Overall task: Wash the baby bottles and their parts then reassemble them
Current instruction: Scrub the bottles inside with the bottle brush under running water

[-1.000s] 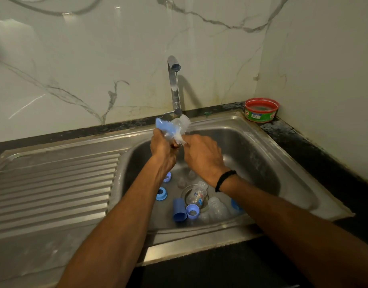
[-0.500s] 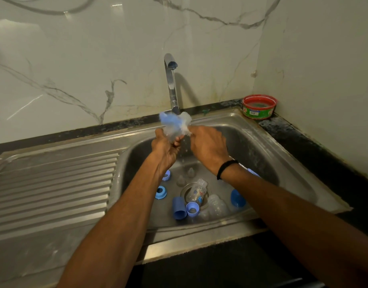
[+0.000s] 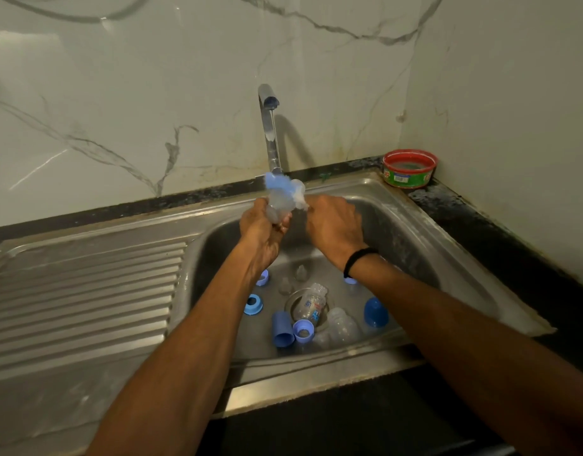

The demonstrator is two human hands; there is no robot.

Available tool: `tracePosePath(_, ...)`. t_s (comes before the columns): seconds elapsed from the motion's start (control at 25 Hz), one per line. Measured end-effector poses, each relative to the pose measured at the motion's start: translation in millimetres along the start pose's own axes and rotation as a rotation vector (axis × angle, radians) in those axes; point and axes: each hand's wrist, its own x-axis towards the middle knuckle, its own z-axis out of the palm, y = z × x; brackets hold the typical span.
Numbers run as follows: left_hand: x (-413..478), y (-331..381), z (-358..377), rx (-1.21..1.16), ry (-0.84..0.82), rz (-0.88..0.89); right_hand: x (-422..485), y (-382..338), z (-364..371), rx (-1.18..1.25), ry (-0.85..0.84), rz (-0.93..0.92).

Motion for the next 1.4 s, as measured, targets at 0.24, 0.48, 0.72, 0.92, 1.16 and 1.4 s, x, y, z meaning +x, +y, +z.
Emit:
tracePosePath(0.24,0.3,-1.8,-4.9,0.115,0.044,0.123,0.9,3.8,-1.6,0.007,0.016,0.025)
tracePosePath(0.48,-0.6,-3.8,-5.2,0.264,0.069,0.283,2.9,7.0,1.2,0.045,0.037,0.059)
tracePosePath(0.72,-6.1,-5.2,-8.5,0.442,0.065,0.479,-0.5,2.0,3.8,0.053,0.033,0.047)
tracePosePath(0.92,-6.6,-7.7,-8.9,0.451,0.031,0.502,1.1,4.8,-4.8,-0.039,0.096,0.033)
tracePosePath(1.16,1.9,-7.3,-8.3,0.256,0.047,0.334,7.8,8.3,-9.5,-0.131,0.169,-0.022)
tracePosePath(1.4,10.0,-7.4,-14.5,0.222,0.098,0.206,12.5,14.5,-8.1,-0.132,0.120,-0.076)
